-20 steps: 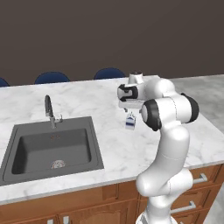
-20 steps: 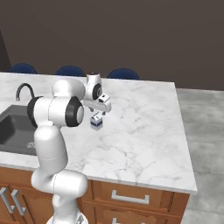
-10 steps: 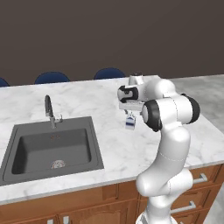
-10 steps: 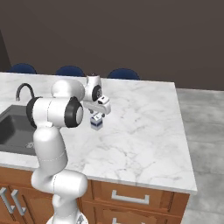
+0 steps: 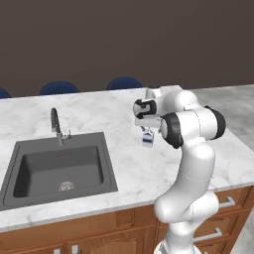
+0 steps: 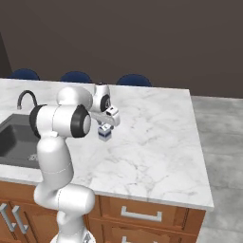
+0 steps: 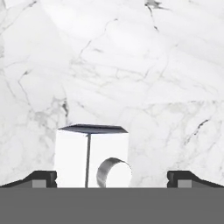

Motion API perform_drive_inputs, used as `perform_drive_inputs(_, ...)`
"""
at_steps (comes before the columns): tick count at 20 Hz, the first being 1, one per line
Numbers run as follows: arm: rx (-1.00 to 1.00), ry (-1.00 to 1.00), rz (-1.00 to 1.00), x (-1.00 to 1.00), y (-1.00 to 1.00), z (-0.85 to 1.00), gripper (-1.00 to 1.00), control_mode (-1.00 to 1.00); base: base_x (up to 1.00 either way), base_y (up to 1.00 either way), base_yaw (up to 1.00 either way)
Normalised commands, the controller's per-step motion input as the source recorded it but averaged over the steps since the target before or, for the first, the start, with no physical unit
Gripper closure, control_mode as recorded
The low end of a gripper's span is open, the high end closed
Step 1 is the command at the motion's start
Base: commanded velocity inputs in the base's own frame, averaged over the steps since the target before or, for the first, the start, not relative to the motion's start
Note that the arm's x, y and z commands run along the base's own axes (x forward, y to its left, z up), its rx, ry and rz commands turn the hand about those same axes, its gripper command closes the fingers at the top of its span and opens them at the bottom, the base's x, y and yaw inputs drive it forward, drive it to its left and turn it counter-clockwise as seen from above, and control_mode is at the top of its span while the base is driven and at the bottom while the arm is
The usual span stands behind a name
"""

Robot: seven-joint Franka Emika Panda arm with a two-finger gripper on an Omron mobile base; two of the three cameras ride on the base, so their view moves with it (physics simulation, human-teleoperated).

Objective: Gather the eggs and milk located in the vicinity of the sink area and place them right next to the bowl.

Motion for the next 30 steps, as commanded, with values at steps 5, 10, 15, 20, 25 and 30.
perform_drive_inputs(5, 0.00, 0.00, -0.04, 0.00, 0.06, -0.22, -1.00, -1.00, 0.00, 0.00, 0.00)
perform_drive_inputs(10, 0.00, 0.00, -0.08, 0.00, 0.18, -0.26, -1.00, -1.00, 0.00, 0.00, 0.00)
perform_drive_inputs(15, 0.00, 0.00, -0.07, 0.00, 0.05, -0.21, -1.00, -1.00, 0.00, 0.00, 0.00)
perform_drive_inputs(20, 0.00, 0.00, -0.04, -0.07, 0.00, -0.18, -1.00, -1.00, 0.00, 0.00, 0.00)
perform_drive_inputs(25, 0.00, 0.00, -0.04, -0.17, 0.00, -0.11, -1.00, -1.00, 0.00, 0.00, 0.00)
perform_drive_inputs(30, 0.00, 0.00, -0.01, -0.19, -0.05, -0.02, -1.00, -1.00, 0.00, 0.00, 0.00)
